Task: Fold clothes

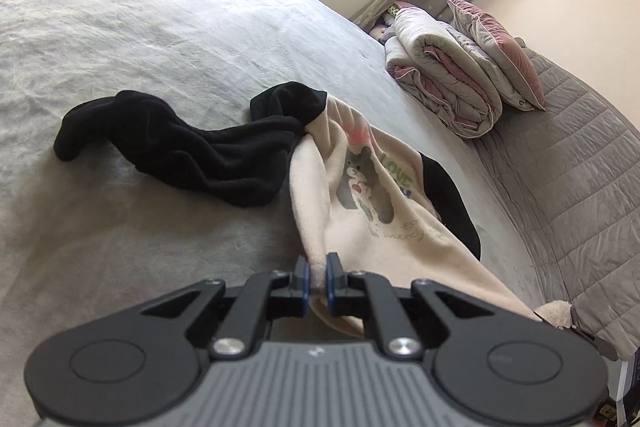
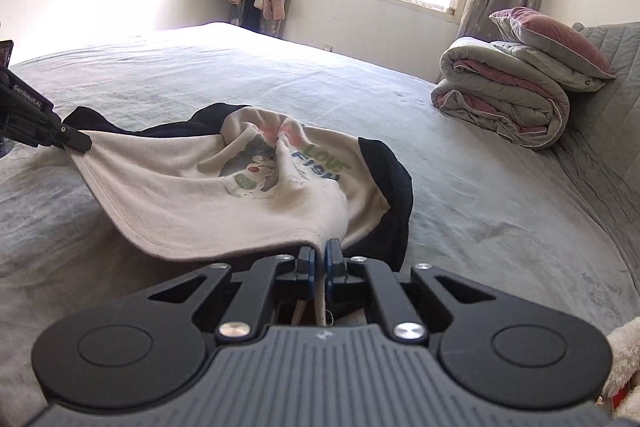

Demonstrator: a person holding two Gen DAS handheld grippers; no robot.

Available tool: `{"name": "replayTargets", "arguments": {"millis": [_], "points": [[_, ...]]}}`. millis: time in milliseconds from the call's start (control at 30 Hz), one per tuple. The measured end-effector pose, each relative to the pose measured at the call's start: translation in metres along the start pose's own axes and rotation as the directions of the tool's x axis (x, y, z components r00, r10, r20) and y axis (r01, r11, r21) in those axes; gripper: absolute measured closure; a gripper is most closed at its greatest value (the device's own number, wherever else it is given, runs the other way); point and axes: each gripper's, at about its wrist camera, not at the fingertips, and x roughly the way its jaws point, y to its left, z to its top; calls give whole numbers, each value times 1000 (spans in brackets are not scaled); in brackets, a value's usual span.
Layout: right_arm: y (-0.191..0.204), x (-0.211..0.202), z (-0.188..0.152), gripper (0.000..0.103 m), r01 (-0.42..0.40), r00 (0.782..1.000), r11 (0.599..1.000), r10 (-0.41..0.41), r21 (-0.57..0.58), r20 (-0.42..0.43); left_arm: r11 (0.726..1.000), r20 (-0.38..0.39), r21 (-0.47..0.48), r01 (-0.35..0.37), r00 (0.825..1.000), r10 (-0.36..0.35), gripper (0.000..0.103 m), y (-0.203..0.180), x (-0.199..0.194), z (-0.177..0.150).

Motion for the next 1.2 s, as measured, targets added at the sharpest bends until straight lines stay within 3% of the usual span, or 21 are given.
{"name": "replayTargets", "arguments": {"millis": [200, 367, 400, 467, 500, 533, 600, 633, 767, 833, 933, 1200], "points": [[11, -18, -14, 101, -64, 998, 996, 62, -63, -29, 1000, -59, -11, 10, 998, -11, 96, 19, -17, -17], [14, -3, -27, 101, -92, 990, 993, 84, -69, -110, 999, -122, 6, -43, 992, 43, 95, 29, -5, -29], [12, 2, -28, 90, -95, 988, 993, 87, -62, -131, 999, -127, 13, -52, 990, 53, 95, 28, -3, -29], [5, 14, -32, 83, -69, 983, 997, 63, -33, -171, 997, -136, 28, -70, 988, 73, 94, 28, 1, -29], [1, 19, -33, 71, -58, 980, 998, 53, -20, -191, 997, -136, 32, -73, 988, 77, 93, 27, 2, -29], [-2, 23, -35, 50, -48, 977, 999, 46, -5, -206, 997, -133, 34, -73, 988, 76, 90, 27, 3, -28], [-9, 30, -39, 41, -41, 977, 999, 47, 31, -209, 997, -126, 34, -73, 989, 77, 80, 26, 5, -28], [-10, 33, -40, 41, -46, 975, 998, 56, 50, -214, 997, -122, 34, -74, 990, 77, 73, 26, 6, -27], [-15, 47, -44, 42, -44, 974, 994, 65, 101, -217, 996, -124, 28, -80, 989, 83, 68, 26, 10, -26], [-17, 51, -44, 64, -19, 976, 994, 41, 103, -215, 996, -125, 28, -82, 989, 85, 66, 26, 12, -25], [-28, 53, -39, 88, 2, 980, 991, 24, 133, -200, 996, -123, 34, -81, 989, 85, 64, 24, 14, -24], [-62, 52, -28, 94, 180, 974, 978, -162, 108, -160, 995, -126, 43, -88, 988, 92, 63, 22, 17, -24]]}}
